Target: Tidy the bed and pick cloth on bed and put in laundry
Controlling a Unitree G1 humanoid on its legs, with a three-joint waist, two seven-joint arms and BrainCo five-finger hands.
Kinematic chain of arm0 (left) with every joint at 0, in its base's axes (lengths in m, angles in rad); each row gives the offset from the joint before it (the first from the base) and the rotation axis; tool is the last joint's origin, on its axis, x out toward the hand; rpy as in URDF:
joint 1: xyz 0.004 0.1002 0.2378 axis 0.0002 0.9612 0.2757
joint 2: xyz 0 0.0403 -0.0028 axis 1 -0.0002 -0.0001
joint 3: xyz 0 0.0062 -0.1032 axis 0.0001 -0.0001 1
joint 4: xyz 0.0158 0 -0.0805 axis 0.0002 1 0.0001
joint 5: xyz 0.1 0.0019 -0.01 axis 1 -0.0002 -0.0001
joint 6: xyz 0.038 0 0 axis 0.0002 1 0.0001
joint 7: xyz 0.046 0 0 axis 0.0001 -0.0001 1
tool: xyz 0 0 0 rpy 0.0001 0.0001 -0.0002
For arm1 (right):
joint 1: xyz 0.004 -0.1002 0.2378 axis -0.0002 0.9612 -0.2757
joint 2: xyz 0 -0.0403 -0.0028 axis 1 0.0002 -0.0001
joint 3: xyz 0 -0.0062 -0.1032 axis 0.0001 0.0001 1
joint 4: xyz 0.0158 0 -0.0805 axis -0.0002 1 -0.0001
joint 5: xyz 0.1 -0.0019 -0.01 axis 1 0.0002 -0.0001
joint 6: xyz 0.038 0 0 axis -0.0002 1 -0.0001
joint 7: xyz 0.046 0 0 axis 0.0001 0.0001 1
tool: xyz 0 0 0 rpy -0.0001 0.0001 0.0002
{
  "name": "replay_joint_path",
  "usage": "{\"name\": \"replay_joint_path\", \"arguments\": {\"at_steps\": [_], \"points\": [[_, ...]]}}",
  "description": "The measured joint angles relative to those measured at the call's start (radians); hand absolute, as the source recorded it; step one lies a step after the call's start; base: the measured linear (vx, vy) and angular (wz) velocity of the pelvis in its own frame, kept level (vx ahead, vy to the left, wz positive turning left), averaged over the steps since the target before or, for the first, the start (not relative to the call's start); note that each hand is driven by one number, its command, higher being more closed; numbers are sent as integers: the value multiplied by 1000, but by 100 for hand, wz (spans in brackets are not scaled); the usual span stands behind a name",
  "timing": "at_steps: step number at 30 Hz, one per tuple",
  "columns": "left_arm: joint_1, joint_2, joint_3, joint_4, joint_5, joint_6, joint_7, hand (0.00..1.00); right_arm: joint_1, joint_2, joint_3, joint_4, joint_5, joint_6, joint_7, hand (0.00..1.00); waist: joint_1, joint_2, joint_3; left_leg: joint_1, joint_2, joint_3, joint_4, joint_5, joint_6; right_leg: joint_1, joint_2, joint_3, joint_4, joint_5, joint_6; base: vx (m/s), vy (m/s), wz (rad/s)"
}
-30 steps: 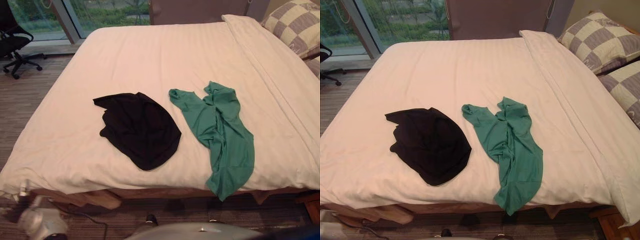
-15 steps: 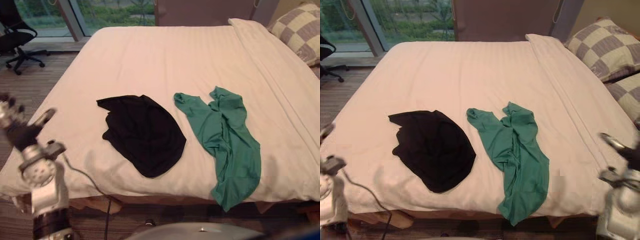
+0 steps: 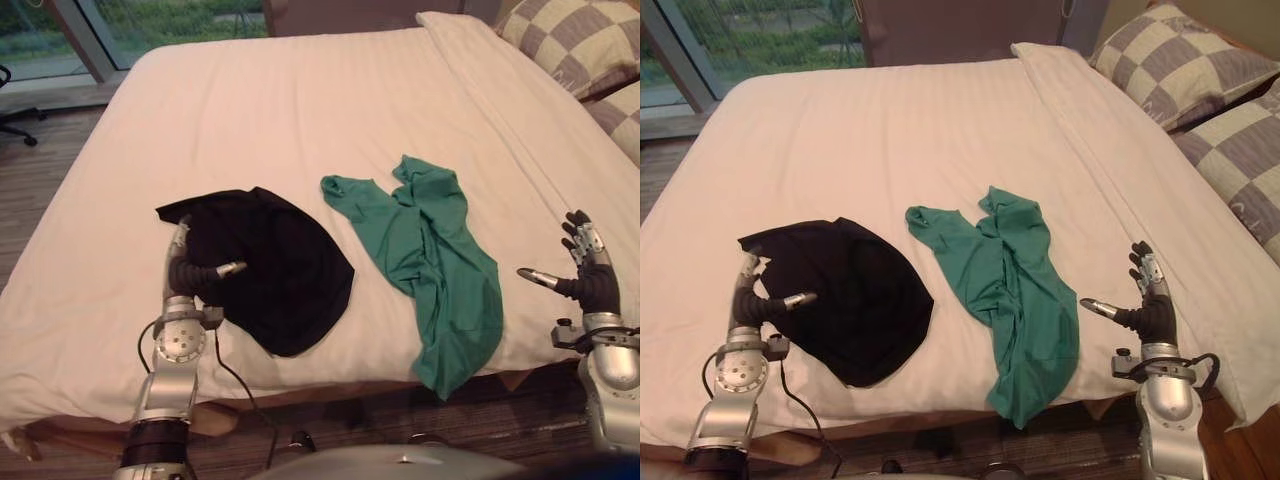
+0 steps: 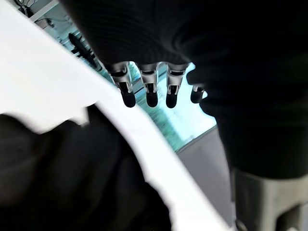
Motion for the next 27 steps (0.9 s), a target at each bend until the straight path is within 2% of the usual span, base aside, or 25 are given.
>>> {"name": "replay_joint_path", "arguments": {"at_steps": [2, 5, 7, 9, 12, 17, 19, 20, 21, 22, 25, 27], "points": [[4, 1, -26, 24, 45, 20, -17, 0, 2, 0, 8, 0, -1, 21, -9, 0, 0, 2, 2, -30, 0, 0, 0, 9, 5, -29, 0, 0, 0, 8, -1, -27, -9, 4], [0, 10, -42, 24, 85, 22, -22, 0, -7, 1, 29, -4, 0, 25, -34, 0, 1, 3, 27, -57, 5, 0, 3, 15, 10, -55, 5, 9, -1, 22, -7, -13, 4, 0], [-20, 49, -69, 29, 98, 32, -22, 0, -23, 2, 39, -9, 2, 25, -53, 0, 1, -1, 48, -104, 6, 1, 9, 25, 17, -102, 6, 29, -1, 33, -5, -49, 15, 3], [-85, 97, -79, 67, 127, 55, -19, 0, -84, 14, 46, -11, 4, 25, -89, 0, 1, -7, 103, -158, 10, 6, 18, 39, 26, -156, 10, 44, -1, 53, -6, -88, 16, -2], [-147, 123, -80, 82, 130, 70, 5, 0, -132, 33, 46, -35, 34, 23, -117, 0, 2, -10, 171, -190, 8, 14, 17, 53, 36, -192, 9, 59, -2, 67, -4, -86, 23, -5], [-198, 162, -80, 92, 147, 85, 75, 0, -162, 29, 32, -78, 44, 18, -112, 0, 3, -1, 196, -242, 4, 38, 14, 68, 42, -254, 8, 102, -17, 78, -2, -23, 11, -11], [-282, 224, -79, 213, 160, 77, 97, 0, -179, 13, 33, -74, 61, 9, -99, 0, 7, -1, 203, -243, 7, 64, 11, 69, 40, -273, 13, 135, -18, 81, 0, -13, -16, -38], [-368, 261, -78, 333, 154, 64, 107, 0, -212, 3, 37, -57, 76, -7, -87, 0, 6, -2, 204, -248, 10, 86, 9, 72, 39, -290, 17, 157, -18, 85, 2, -25, -17, -42], [-415, 273, -76, 385, 147, 57, 113, 0, -230, -8, 43, -44, 82, -16, -83, 0, 2, -2, 204, -255, 11, 93, 9, 73, 39, -302, 19, 166, -18, 90, 2, -51, -25, -49], [-541, 281, -96, 465, 146, 51, 118, 0, -279, -35, 69, -28, 86, -35, -71, 0, -6, -5, 208, -279, 15, 120, 4, 83, 42, -340, 24, 192, -18, 103, 5, -41, -24, -33], [-656, 271, -168, 504, 112, 58, 118, 0, -353, -59, 127, -35, 93, -44, -56, 0, -25, -9, 237, -288, 24, 146, -3, 91, 43, -361, 30, 211, -19, 117, 7, -47, -29, -25], [-689, 253, -185, 502, 96, 61, 151, 0, -368, -58, 158, -80, 109, -55, -50, 0, -31, -13, 239, -309, 31, 166, -4, 94, 40, -394, 34, 225, -19, 125, 8, 0, -24, -21]]}}
